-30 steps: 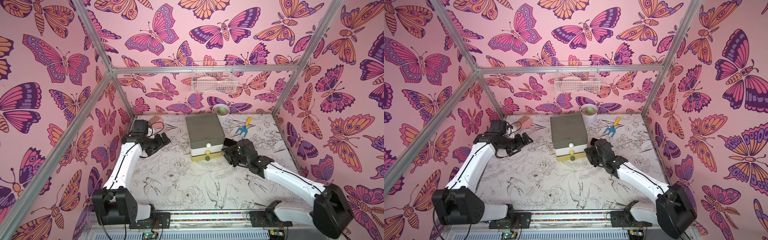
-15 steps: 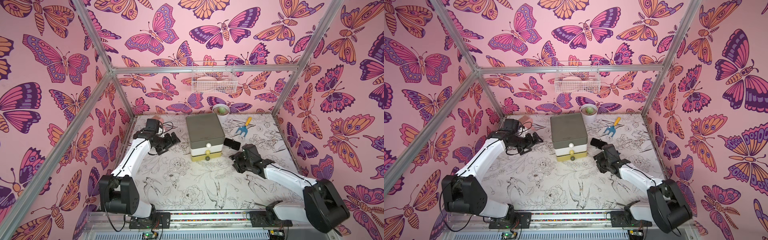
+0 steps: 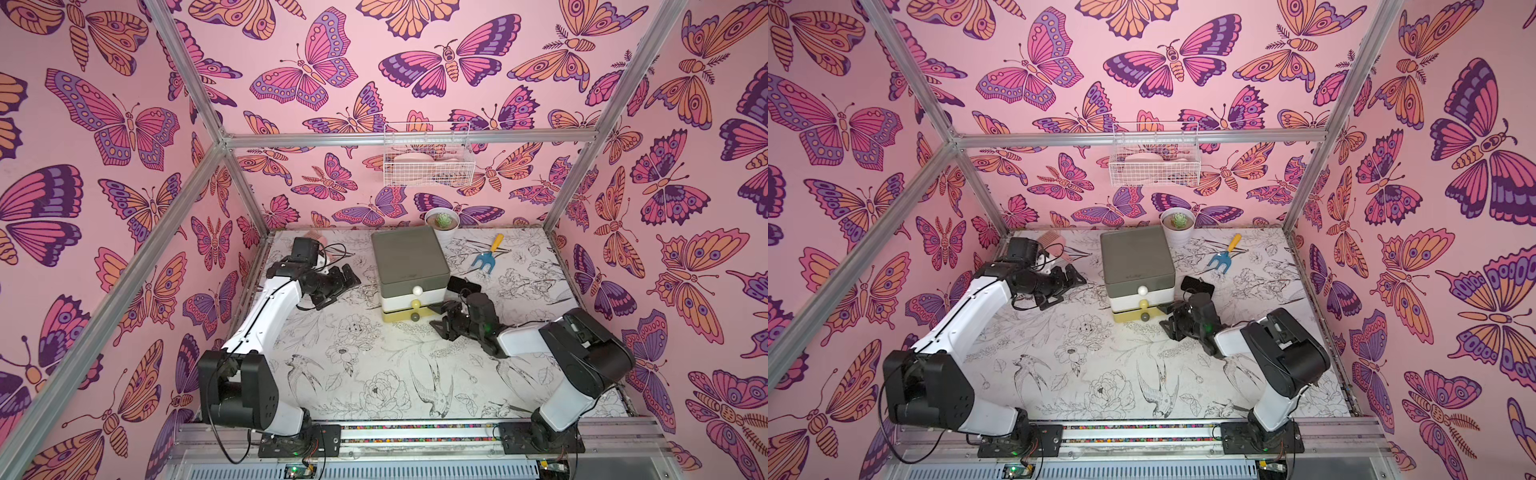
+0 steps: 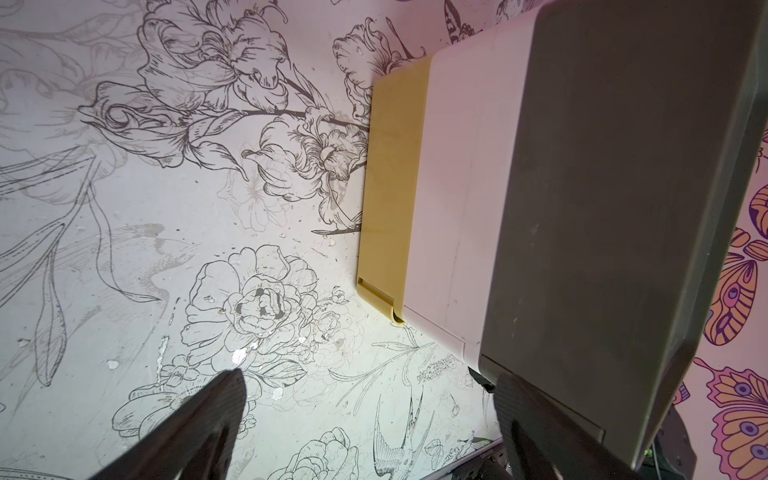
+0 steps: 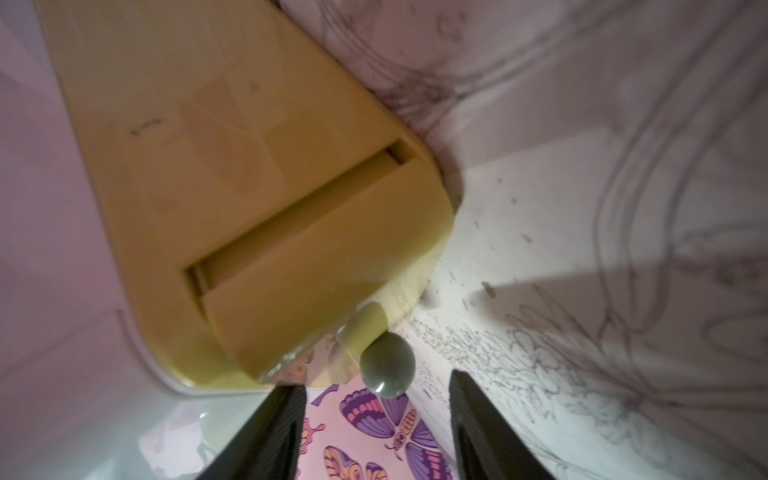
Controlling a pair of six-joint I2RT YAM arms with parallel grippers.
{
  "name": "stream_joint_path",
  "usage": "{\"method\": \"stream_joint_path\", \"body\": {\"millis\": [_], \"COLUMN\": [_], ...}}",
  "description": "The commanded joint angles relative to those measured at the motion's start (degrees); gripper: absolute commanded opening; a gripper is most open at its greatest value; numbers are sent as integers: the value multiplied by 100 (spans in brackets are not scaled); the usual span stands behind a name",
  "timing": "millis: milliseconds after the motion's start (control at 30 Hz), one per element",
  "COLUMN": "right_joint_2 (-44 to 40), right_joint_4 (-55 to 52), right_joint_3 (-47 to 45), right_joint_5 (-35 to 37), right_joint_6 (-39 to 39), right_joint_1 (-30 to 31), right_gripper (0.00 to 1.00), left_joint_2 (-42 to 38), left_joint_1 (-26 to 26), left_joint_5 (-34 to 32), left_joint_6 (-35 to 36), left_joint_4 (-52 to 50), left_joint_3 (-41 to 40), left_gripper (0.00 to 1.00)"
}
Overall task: Place the brooch boxes into the drawer by color
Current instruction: Open the drawer in the storage box.
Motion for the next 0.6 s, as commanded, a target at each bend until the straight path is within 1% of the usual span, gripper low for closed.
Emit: {"method": "stream_joint_path", "body": {"millis": [0, 100, 167, 267, 400, 433, 500, 567], "right_joint_2": [455, 619, 518, 156, -209, -358, -894, -1921], "right_joint_4": [1734, 2105, 2200, 1834, 1337, 1112, 148, -1510], "right_joint_3": [-203, -140, -295, -515, -495, -458, -372, -147], "right_joint_5": [756, 1200, 1506, 1614, 1613, 1558, 1497, 1434], "right_joint_6": [1160, 1279, 1262, 1039, 697, 538, 95, -575], "right_joint_1": [598, 920, 1000, 954, 911, 875, 775, 603], "right_gripper": [59, 59, 59, 59, 59, 59, 59, 60], "left_joint_2": [-152, -175, -214, -281, -249, -250, -259, -275], "left_joint_1": [-5, -4, -3, 0, 0, 1, 2, 1], "left_joint_5": [-48, -46, -55, -125, -74, -78, -90, -90], "left_joint_6": [36, 83, 103, 147, 190, 201, 199, 181], "left_joint_4": [0, -65, -107, -140, -192, -201, -201, -197], "left_joint_3": [-111, -140, -166, -212, -162, -152, -124, -111], "left_gripper": [100, 100, 100, 100, 100, 100, 100, 100]}}
